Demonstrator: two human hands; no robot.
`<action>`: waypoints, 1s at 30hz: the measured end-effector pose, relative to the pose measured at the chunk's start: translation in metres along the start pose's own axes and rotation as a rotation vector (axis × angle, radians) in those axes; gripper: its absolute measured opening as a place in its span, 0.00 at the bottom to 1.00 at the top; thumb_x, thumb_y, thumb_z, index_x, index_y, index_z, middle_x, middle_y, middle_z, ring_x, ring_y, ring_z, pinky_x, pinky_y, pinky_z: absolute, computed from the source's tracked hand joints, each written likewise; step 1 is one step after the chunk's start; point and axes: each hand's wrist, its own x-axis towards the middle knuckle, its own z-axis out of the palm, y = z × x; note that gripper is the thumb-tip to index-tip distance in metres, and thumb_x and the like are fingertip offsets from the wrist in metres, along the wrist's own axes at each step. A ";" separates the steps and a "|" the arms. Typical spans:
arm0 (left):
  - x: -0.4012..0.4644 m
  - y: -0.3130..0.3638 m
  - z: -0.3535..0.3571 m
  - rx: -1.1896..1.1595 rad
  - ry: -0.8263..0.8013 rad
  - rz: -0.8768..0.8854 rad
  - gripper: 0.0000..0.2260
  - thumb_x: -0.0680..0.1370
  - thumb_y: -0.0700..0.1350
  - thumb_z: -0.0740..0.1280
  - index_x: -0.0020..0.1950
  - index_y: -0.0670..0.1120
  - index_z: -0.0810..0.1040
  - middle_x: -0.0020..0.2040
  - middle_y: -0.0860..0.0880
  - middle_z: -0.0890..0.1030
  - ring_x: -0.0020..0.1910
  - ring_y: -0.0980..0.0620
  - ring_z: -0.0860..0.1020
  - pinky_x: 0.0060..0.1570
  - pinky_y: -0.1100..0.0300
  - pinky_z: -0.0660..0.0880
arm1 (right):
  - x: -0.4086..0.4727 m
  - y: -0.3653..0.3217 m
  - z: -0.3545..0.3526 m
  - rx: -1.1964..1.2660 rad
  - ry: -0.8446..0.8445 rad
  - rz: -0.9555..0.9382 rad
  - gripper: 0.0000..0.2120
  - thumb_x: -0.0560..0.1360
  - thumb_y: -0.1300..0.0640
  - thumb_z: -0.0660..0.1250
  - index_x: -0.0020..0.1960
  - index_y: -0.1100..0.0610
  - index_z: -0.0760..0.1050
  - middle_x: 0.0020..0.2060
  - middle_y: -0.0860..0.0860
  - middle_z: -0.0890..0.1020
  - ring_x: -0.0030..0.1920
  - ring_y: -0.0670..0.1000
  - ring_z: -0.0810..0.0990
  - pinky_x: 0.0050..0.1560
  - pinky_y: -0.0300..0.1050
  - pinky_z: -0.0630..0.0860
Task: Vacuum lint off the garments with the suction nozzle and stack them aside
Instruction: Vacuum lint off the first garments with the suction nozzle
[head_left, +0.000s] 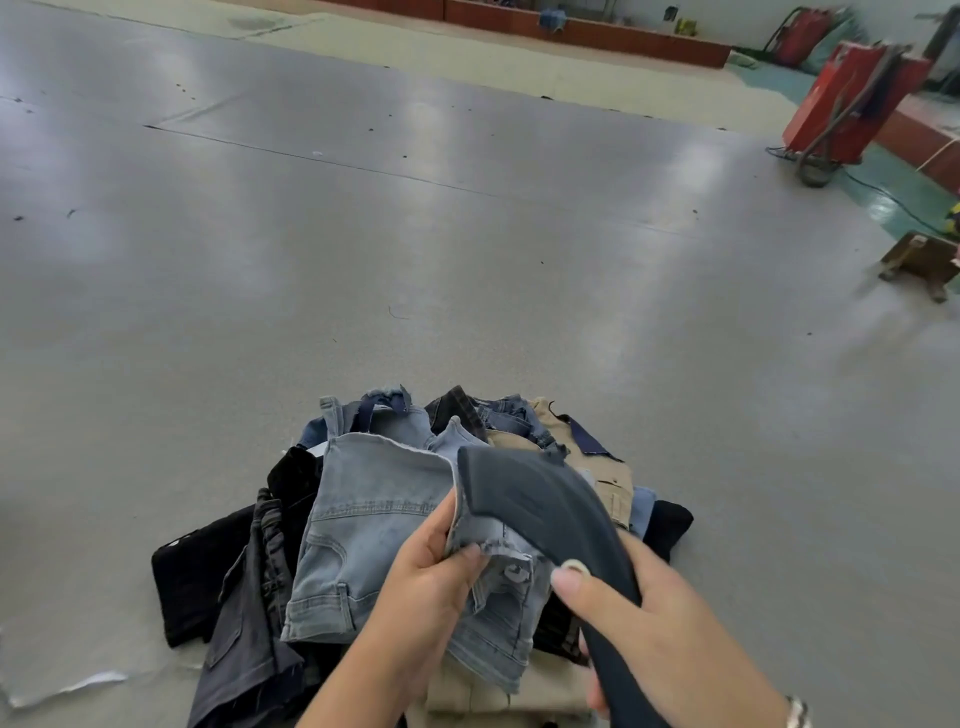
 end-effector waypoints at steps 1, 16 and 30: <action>0.001 0.001 0.000 0.006 0.000 0.007 0.24 0.72 0.32 0.61 0.60 0.56 0.81 0.59 0.48 0.82 0.59 0.52 0.79 0.52 0.65 0.76 | -0.003 0.006 0.002 -0.016 0.010 0.005 0.07 0.69 0.39 0.70 0.45 0.30 0.74 0.36 0.40 0.83 0.32 0.43 0.82 0.35 0.38 0.75; -0.009 -0.013 0.000 -0.200 0.554 -0.244 0.13 0.76 0.33 0.58 0.57 0.41 0.77 0.43 0.43 0.82 0.37 0.46 0.81 0.32 0.57 0.75 | 0.026 -0.010 0.000 -0.042 -0.011 0.090 0.10 0.74 0.48 0.69 0.51 0.51 0.73 0.25 0.49 0.78 0.24 0.54 0.79 0.25 0.41 0.75; -0.028 -0.020 -0.025 0.205 0.343 -0.195 0.22 0.78 0.31 0.60 0.68 0.50 0.72 0.60 0.51 0.81 0.60 0.50 0.78 0.63 0.50 0.73 | 0.004 0.010 0.012 -0.200 -0.216 0.152 0.12 0.72 0.42 0.69 0.54 0.38 0.72 0.41 0.40 0.82 0.36 0.36 0.80 0.39 0.33 0.73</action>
